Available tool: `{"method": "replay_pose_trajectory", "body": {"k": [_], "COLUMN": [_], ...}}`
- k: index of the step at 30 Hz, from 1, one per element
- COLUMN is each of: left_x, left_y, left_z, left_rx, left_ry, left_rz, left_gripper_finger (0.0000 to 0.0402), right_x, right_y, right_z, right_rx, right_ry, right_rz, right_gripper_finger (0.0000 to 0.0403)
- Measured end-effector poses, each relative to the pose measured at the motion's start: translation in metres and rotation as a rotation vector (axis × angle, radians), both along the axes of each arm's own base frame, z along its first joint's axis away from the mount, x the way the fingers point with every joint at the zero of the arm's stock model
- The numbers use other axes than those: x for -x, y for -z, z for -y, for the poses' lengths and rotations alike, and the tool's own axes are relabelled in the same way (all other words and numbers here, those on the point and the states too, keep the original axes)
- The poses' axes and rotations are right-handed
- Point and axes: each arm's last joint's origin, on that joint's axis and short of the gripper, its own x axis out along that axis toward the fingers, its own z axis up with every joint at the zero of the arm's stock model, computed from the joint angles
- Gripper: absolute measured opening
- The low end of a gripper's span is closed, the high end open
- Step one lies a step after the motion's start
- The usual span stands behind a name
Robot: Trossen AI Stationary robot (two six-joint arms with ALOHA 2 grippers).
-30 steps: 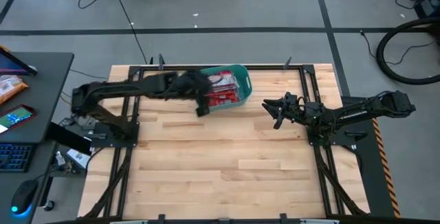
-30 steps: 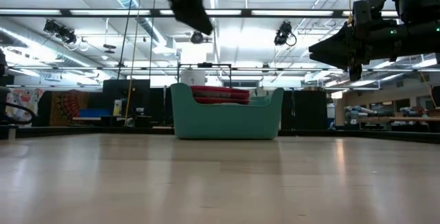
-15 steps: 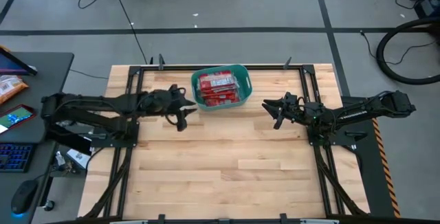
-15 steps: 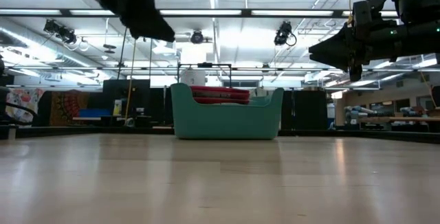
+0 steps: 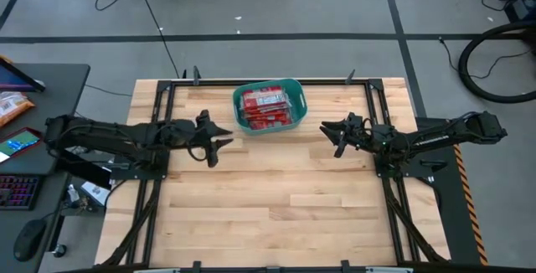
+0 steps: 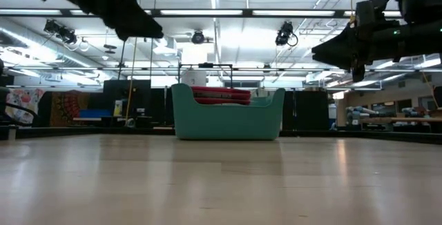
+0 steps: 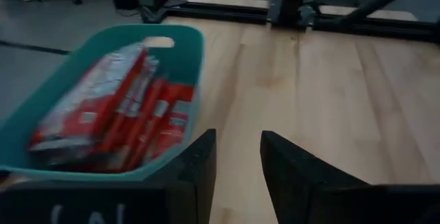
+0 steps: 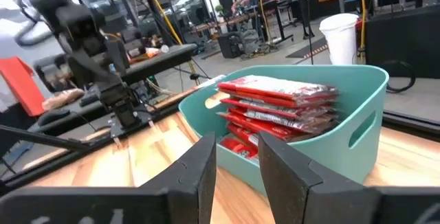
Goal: Sort popcorn bags into baskets
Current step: Return to home position
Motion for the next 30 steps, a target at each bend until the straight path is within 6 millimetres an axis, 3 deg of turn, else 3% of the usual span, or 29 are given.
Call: {"method": "replay_pose_trajectory", "body": {"k": [6,14,30], "left_x": [0.007,0.024,0.064], "left_y": [0.034,0.060,0.087], "left_z": [0.011,0.017,0.011], "left_rx": [0.024,0.041,0.004], "left_ry": [0.038,0.043,0.018], "left_rz": [0.036,0.108,0.230], "left_gripper_finger": [0.0118,0.0118,0.0118], "right_x": [0.018,0.047,0.082], "right_y": [-0.017,-0.047,-0.067], "right_z": [-0.002,-0.003,-0.004], "right_rx": [0.007,0.019,0.031], "right_ry": [-0.020,-0.020,-0.019], "right_rz": [0.166,0.472,0.788], "right_gripper_finger": [0.0115,0.0115,0.0115]}}
